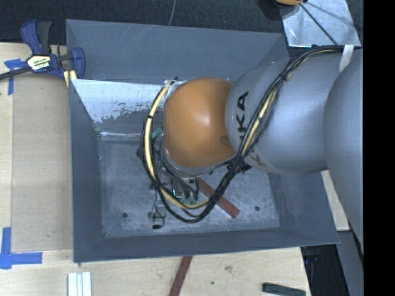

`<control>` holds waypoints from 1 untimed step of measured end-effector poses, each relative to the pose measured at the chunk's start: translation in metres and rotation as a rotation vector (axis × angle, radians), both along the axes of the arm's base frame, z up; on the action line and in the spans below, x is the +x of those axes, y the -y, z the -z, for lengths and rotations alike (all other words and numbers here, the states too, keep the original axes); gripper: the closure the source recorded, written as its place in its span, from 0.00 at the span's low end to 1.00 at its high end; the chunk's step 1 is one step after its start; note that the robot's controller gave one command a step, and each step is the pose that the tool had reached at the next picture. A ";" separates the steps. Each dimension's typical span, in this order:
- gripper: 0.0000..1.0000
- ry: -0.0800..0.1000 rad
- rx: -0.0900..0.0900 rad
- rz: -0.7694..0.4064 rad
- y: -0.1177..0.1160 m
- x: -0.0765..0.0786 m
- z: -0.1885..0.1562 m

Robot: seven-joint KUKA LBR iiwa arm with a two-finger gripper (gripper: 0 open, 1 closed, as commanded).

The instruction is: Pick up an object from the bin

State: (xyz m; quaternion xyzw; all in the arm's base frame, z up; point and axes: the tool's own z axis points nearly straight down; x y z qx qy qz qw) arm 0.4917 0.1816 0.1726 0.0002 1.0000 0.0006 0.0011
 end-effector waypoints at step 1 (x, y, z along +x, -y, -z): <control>0.00 0.002 0.001 -0.029 0.049 0.008 0.026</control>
Offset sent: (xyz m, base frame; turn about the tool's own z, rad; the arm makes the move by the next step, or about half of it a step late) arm 0.0249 -0.0511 -0.1026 -0.3387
